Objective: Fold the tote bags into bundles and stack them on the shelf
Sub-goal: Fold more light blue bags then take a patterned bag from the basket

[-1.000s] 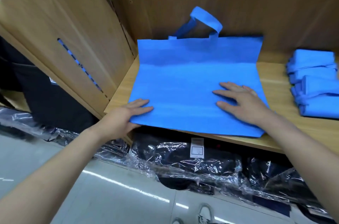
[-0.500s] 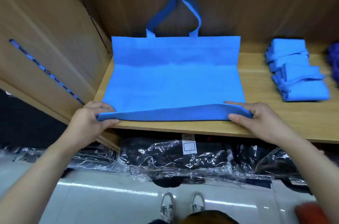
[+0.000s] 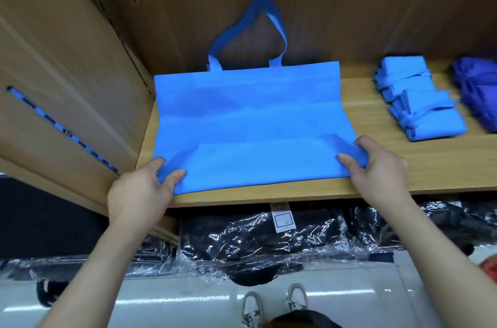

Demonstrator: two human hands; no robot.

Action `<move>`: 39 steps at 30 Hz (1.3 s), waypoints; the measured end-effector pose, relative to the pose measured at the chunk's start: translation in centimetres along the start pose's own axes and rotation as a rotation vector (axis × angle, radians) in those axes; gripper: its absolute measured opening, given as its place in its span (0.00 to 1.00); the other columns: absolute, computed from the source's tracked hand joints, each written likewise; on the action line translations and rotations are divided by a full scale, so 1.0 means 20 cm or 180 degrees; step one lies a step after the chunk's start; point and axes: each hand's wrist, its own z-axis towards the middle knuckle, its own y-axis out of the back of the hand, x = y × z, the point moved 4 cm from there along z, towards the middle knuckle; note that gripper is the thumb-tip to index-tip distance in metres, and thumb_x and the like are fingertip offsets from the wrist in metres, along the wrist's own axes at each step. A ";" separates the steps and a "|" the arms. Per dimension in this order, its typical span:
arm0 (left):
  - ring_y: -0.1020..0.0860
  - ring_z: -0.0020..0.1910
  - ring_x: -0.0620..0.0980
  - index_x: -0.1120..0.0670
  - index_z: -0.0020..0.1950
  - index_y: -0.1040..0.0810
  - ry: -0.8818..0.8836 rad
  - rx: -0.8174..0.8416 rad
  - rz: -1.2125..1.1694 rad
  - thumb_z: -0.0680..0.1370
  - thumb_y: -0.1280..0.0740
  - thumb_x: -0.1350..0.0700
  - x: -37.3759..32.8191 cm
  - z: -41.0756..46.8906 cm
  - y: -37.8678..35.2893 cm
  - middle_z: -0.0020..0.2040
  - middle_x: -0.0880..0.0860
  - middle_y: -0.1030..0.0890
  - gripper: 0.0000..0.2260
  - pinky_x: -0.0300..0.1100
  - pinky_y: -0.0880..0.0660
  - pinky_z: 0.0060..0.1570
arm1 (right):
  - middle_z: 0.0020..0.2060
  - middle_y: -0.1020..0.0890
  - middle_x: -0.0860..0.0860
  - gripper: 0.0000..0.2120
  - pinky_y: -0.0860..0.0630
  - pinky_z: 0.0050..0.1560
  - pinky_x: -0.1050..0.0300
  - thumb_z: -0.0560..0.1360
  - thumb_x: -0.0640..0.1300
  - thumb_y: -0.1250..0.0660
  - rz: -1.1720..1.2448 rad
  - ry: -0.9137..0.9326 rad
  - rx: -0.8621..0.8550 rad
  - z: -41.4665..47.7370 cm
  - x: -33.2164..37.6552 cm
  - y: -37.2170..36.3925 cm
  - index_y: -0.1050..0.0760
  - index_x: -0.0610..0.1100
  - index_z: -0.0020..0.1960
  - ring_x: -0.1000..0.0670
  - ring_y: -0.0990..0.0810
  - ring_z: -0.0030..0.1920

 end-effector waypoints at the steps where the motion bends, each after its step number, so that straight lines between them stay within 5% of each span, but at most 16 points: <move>1: 0.25 0.39 0.58 0.54 0.64 0.24 -0.0067 0.0009 0.0151 0.77 0.35 0.40 -0.01 0.00 0.01 0.36 0.55 0.20 0.23 0.45 0.32 0.35 | 0.32 0.26 0.47 0.11 0.31 0.48 0.45 0.75 0.52 0.32 -0.0083 -0.0011 0.0015 0.01 0.01 -0.01 0.29 0.47 0.49 0.38 0.22 0.42; 5: 0.22 0.41 0.61 0.52 0.60 0.24 -0.0090 -0.0123 0.0087 0.76 0.32 0.42 -0.01 -0.02 0.00 0.35 0.55 0.21 0.18 0.45 0.32 0.34 | 0.33 0.25 0.44 0.08 0.38 0.42 0.50 0.79 0.49 0.37 -0.0395 -0.0070 0.0066 0.02 0.03 -0.03 0.31 0.46 0.50 0.36 0.22 0.43; 9: 0.22 0.43 0.61 0.53 0.58 0.25 -0.0334 -0.0468 -0.0364 0.76 0.29 0.52 0.00 -0.05 -0.02 0.52 0.53 0.19 0.13 0.48 0.28 0.38 | 0.41 0.20 0.41 0.09 0.40 0.40 0.52 0.81 0.49 0.42 -0.0803 0.0092 0.0101 0.04 0.05 -0.05 0.31 0.43 0.53 0.37 0.22 0.44; 12: 0.24 0.43 0.60 0.49 0.59 0.24 -0.0701 -0.0543 -0.0484 0.74 0.29 0.61 0.00 -0.05 -0.06 0.53 0.53 0.25 0.16 0.54 0.25 0.39 | 0.46 0.19 0.41 0.09 0.38 0.40 0.51 0.81 0.50 0.42 -0.0805 0.0058 0.0196 0.05 0.03 -0.07 0.31 0.44 0.53 0.37 0.22 0.46; 16: 0.28 0.61 0.59 0.51 0.51 0.16 -0.1610 -0.0648 0.0397 0.70 0.33 0.68 -0.02 -0.04 -0.09 0.61 0.54 0.22 0.16 0.58 0.33 0.56 | 0.48 0.24 0.43 0.09 0.33 0.46 0.46 0.78 0.48 0.36 -0.0573 0.0158 -0.0121 0.03 0.00 -0.07 0.28 0.43 0.52 0.37 0.24 0.46; 19: 0.26 0.67 0.51 0.52 0.60 0.20 -0.2131 -0.0024 0.0447 0.73 0.46 0.62 0.01 0.00 -0.13 0.65 0.51 0.22 0.22 0.48 0.38 0.67 | 0.54 0.24 0.43 0.09 0.37 0.56 0.42 0.73 0.38 0.31 -0.0884 0.0947 -0.0558 0.01 0.03 -0.06 0.25 0.44 0.54 0.41 0.26 0.55; 21: 0.35 0.74 0.47 0.50 0.73 0.30 -0.2192 0.0524 0.0451 0.80 0.51 0.51 0.06 0.00 -0.14 0.73 0.47 0.31 0.23 0.44 0.44 0.72 | 0.60 0.22 0.43 0.14 0.39 0.63 0.43 0.72 0.34 0.38 -0.1101 0.1767 -0.0350 0.01 0.05 -0.10 0.23 0.44 0.55 0.44 0.25 0.63; 24: 0.53 0.78 0.43 0.48 0.79 0.48 -0.2283 0.0975 0.0668 0.79 0.54 0.33 0.11 -0.03 -0.17 0.79 0.44 0.50 0.32 0.46 0.52 0.75 | 0.68 0.25 0.48 0.22 0.37 0.71 0.50 0.79 0.51 0.48 -0.0854 0.2056 0.0696 0.03 0.00 -0.13 0.26 0.44 0.67 0.47 0.28 0.70; 27: 0.55 0.78 0.42 0.46 0.79 0.50 -0.2235 0.0987 0.0692 0.76 0.51 0.29 0.11 -0.02 -0.16 0.79 0.43 0.52 0.36 0.46 0.52 0.75 | 0.77 0.45 0.56 0.34 0.48 0.77 0.53 0.78 0.67 0.57 -0.0960 0.2100 0.1427 0.02 -0.07 -0.12 0.44 0.49 0.78 0.57 0.50 0.78; 29: 0.51 0.78 0.41 0.44 0.79 0.46 -0.2206 0.0952 0.0553 0.75 0.49 0.30 0.10 -0.01 -0.14 0.79 0.42 0.48 0.35 0.46 0.45 0.75 | 0.77 0.50 0.60 0.39 0.51 0.77 0.55 0.75 0.73 0.56 -0.1001 0.2176 0.1544 0.01 -0.10 -0.11 0.50 0.53 0.79 0.60 0.55 0.77; 32: 0.42 0.75 0.39 0.43 0.76 0.37 -0.2274 0.0961 0.0248 0.75 0.32 0.42 0.09 -0.03 -0.08 0.76 0.39 0.40 0.30 0.40 0.40 0.72 | 0.75 0.44 0.64 0.39 0.47 0.75 0.61 0.71 0.74 0.46 -0.0577 0.2032 0.1550 0.01 -0.12 -0.04 0.43 0.57 0.77 0.63 0.49 0.76; 36: 0.36 0.68 0.30 0.39 0.68 0.27 -0.2163 0.1147 -0.0273 0.73 0.29 0.65 0.10 -0.05 0.01 0.68 0.34 0.31 0.29 0.22 0.45 0.66 | 0.70 0.30 0.62 0.27 0.42 0.72 0.68 0.70 0.49 0.29 0.0089 0.2054 0.1655 -0.03 -0.17 0.04 0.28 0.56 0.69 0.64 0.37 0.72; 39: 0.23 0.37 0.28 0.41 0.52 0.17 -0.1119 0.1439 -0.1270 0.74 0.28 0.64 0.10 -0.03 0.03 0.46 0.30 0.19 0.17 0.19 0.33 0.39 | 0.59 0.21 0.66 0.20 0.37 0.66 0.73 0.70 0.41 0.24 0.1018 0.1171 0.2041 -0.04 -0.21 0.10 0.19 0.59 0.58 0.65 0.27 0.65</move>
